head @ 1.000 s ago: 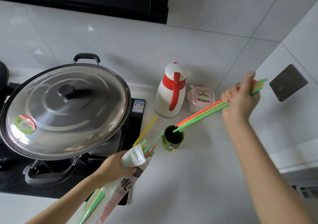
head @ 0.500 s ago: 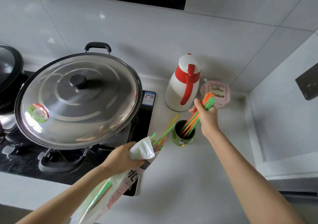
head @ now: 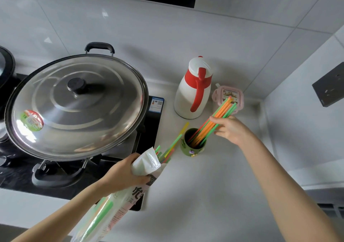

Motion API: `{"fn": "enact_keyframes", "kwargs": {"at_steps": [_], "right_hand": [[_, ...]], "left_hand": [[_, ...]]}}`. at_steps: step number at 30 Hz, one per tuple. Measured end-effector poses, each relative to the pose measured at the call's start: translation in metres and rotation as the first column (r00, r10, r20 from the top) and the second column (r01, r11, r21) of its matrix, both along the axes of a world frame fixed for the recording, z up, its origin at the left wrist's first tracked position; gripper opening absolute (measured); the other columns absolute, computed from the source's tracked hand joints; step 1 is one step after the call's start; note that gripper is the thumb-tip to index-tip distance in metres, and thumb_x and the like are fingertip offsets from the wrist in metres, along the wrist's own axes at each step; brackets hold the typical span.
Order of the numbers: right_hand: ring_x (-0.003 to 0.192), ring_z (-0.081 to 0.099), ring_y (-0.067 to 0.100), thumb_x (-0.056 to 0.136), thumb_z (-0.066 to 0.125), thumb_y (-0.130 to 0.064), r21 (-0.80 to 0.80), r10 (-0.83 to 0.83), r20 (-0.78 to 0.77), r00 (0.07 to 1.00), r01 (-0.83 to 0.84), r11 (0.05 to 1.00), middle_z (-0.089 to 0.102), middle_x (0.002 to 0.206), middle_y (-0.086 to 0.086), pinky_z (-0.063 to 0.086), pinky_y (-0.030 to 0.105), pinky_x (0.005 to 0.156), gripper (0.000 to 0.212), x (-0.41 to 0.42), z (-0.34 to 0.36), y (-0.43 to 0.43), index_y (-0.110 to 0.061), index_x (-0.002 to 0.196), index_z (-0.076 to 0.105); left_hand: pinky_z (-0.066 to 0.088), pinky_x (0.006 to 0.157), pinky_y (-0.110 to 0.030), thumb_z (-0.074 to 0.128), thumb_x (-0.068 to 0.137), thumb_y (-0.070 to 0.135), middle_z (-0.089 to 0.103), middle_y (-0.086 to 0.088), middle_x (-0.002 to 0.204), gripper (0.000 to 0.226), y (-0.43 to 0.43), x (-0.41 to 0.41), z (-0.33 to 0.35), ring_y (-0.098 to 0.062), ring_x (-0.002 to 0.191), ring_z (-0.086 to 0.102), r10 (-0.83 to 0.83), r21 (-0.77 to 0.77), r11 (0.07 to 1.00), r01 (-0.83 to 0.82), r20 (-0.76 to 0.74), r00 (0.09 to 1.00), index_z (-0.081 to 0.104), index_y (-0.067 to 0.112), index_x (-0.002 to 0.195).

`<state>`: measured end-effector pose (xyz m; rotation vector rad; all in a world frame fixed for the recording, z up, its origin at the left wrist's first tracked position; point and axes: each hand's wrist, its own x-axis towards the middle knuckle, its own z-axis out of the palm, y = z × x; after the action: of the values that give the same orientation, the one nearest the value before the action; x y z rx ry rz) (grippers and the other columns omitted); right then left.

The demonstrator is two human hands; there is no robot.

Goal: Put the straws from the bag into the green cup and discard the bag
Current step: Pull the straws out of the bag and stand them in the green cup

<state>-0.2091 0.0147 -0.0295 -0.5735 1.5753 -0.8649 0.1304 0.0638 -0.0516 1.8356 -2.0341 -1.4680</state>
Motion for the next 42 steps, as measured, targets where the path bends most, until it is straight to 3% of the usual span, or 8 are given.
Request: {"fn": "enact_keyframes", "kwargs": {"at_steps": [5,14,27,31,33,36,39,42], "right_hand": [[0.098,0.061,0.027,0.082,0.07,-0.02,0.241,0.194,-0.304,0.933,-0.121,0.963,0.06,0.114,0.007,0.051,0.038,0.078,0.045,0.028,-0.025,0.027,-0.018,0.12,0.046],[0.023,0.05,0.011,0.078,0.045,-0.001,0.2,0.129,-0.554,0.822,-0.019,0.98,0.052,0.027,-0.001,0.043,0.016,0.031,0.017,0.06,-0.05,0.043,-0.005,0.069,0.06],[0.039,0.059,0.021,0.088,0.047,-0.007,0.174,0.068,-0.551,0.831,0.035,0.984,0.066,0.054,0.011,0.052,0.031,0.048,0.014,0.032,-0.051,0.107,0.0,0.098,0.055],[0.053,0.065,0.03,0.084,0.06,-0.027,-0.13,-0.097,-0.974,0.205,-0.154,0.979,0.066,0.055,0.009,0.045,0.029,0.046,0.021,0.047,-0.046,0.125,-0.009,0.075,0.064],[0.039,0.058,0.027,0.072,0.069,-0.021,-0.231,-0.199,-0.973,0.121,-0.388,0.892,0.06,0.046,0.004,0.037,0.023,0.034,0.016,0.068,-0.049,0.119,-0.012,0.061,0.063],[0.048,0.062,0.021,0.039,0.089,-0.005,0.153,0.186,-0.982,-0.018,-0.646,0.748,0.066,0.071,0.007,0.039,0.023,0.035,0.047,0.102,-0.068,0.085,-0.007,0.081,0.069],[0.103,0.056,0.034,0.07,0.066,0.009,0.487,0.431,-0.862,-0.266,-0.671,0.559,0.037,0.142,0.022,0.045,0.037,0.067,0.072,0.126,-0.1,0.053,0.001,0.136,0.036],[0.085,0.064,0.024,0.068,0.067,-0.007,0.628,0.439,-0.772,-0.46,-0.656,0.418,0.063,0.119,0.011,0.048,0.029,0.061,0.044,0.135,-0.122,0.041,-0.014,0.112,0.065]], "left_hand": [[0.059,0.074,-0.036,0.082,0.065,0.032,0.07,0.007,0.087,0.045,0.001,-0.002,-0.001,-0.012,0.077,0.069,0.004,0.007,1.0,-0.004,0.003,1.0,0.052,0.039,0.098],[0.059,0.071,-0.032,0.083,0.064,0.03,0.07,0.006,0.085,0.041,0.002,-0.009,-0.003,-0.012,0.076,0.069,-0.007,-0.004,1.0,0.007,0.015,1.0,0.054,0.035,0.093],[0.059,0.07,-0.035,0.083,0.064,0.035,0.071,0.004,0.084,0.044,-0.003,-0.015,-0.008,-0.012,0.074,0.069,-0.025,-0.008,1.0,0.025,0.024,0.999,0.055,0.032,0.098],[0.059,0.075,-0.04,0.083,0.062,0.035,0.071,0.006,0.086,0.046,-0.006,-0.013,-0.006,-0.014,0.077,0.069,-0.001,-0.009,1.0,0.001,0.023,1.0,0.056,0.033,0.099],[0.059,0.075,-0.039,0.083,0.062,0.035,0.071,0.006,0.087,0.048,-0.008,-0.012,-0.003,-0.013,0.079,0.069,-0.003,-0.012,1.0,0.003,0.021,1.0,0.056,0.034,0.101],[0.059,0.075,-0.038,0.083,0.064,0.032,0.071,0.005,0.089,0.05,-0.008,-0.01,0.001,-0.013,0.08,0.069,0.008,-0.016,1.0,-0.007,0.013,1.0,0.056,0.031,0.106],[0.059,0.077,-0.04,0.083,0.065,0.031,0.071,0.004,0.088,0.049,-0.004,-0.006,0.002,-0.014,0.08,0.069,0.041,-0.017,0.999,-0.041,0.016,0.999,0.053,0.034,0.103],[0.058,0.076,-0.034,0.083,0.066,0.03,0.067,0.009,0.089,0.052,0.003,-0.002,0.001,-0.011,0.082,0.067,0.074,-0.004,0.997,-0.074,0.023,0.997,0.048,0.037,0.103]]}}
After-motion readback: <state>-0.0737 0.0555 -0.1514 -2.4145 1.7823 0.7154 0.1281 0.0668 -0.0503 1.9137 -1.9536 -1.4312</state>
